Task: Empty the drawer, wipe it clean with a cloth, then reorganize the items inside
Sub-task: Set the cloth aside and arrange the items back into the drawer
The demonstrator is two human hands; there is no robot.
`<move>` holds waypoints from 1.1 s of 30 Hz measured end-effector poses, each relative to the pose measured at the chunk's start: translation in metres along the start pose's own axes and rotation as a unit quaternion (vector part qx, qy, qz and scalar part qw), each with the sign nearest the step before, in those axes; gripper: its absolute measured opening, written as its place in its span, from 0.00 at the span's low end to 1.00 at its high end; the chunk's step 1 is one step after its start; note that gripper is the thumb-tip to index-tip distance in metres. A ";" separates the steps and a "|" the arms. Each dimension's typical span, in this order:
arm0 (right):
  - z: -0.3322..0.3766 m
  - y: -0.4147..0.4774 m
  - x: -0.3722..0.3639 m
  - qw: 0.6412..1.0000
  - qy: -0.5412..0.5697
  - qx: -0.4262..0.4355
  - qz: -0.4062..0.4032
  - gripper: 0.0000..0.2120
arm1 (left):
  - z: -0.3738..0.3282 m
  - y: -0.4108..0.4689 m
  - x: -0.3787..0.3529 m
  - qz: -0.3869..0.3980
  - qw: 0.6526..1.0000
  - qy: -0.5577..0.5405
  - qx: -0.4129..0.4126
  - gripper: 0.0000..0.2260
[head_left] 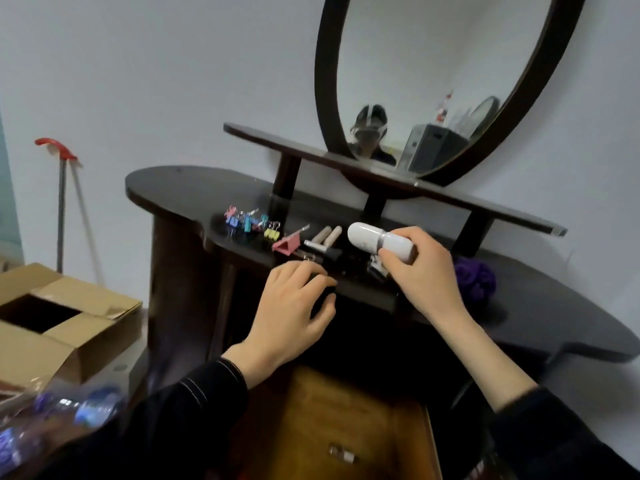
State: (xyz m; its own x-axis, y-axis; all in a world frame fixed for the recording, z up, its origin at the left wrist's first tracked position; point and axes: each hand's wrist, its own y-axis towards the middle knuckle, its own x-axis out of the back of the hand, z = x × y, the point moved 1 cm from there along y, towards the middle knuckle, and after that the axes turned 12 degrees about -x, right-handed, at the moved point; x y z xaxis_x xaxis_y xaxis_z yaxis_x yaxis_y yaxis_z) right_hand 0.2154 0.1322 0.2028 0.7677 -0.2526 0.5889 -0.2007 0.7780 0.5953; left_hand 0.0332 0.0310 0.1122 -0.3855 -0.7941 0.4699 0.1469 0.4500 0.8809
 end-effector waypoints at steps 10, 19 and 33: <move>-0.052 -0.220 -0.060 0.929 0.005 -0.196 0.315 0.10 | 0.001 -0.152 -0.002 0.478 0.868 -0.132 0.031 0.11; -0.111 -0.268 -0.161 0.771 0.039 -0.470 0.428 0.09 | -0.002 -0.215 -0.035 0.656 0.754 -0.035 -0.027 0.16; -0.092 -0.298 -0.177 0.671 -0.072 -0.419 0.607 0.25 | -0.001 -0.225 -0.042 0.660 0.748 -0.053 -0.033 0.15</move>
State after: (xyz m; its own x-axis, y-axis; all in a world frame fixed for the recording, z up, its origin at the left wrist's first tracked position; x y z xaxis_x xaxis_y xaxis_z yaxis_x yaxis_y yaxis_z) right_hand 0.1954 -0.0015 -0.1292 0.2687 0.8540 0.4455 -0.1655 0.4965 -0.8521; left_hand 0.0167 -0.0375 -0.1060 0.0660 0.3636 0.9292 0.5065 0.7902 -0.3451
